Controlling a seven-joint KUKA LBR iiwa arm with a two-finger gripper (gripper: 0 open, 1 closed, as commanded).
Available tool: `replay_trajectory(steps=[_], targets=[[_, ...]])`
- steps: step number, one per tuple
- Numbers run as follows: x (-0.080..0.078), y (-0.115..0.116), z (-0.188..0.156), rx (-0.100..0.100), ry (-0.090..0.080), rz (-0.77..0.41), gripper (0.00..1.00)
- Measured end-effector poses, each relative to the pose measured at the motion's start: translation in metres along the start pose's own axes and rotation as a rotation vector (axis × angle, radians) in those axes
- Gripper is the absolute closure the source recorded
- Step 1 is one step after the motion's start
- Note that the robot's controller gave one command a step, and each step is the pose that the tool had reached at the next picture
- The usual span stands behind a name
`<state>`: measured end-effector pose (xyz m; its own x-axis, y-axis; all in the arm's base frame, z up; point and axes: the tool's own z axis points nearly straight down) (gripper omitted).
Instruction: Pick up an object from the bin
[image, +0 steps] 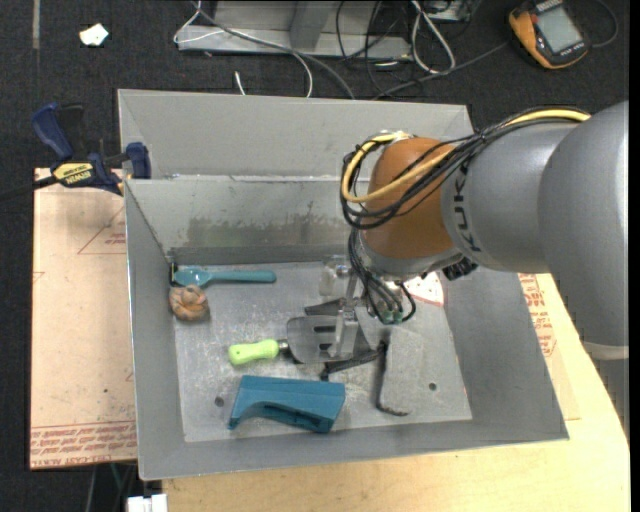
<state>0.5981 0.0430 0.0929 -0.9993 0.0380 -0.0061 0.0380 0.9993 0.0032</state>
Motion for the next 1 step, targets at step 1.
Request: replay_trajectory(steps=[1], targets=[[-0.0029,-0.0222,0.0199,-0.001,-0.004,-0.069,1.0]])
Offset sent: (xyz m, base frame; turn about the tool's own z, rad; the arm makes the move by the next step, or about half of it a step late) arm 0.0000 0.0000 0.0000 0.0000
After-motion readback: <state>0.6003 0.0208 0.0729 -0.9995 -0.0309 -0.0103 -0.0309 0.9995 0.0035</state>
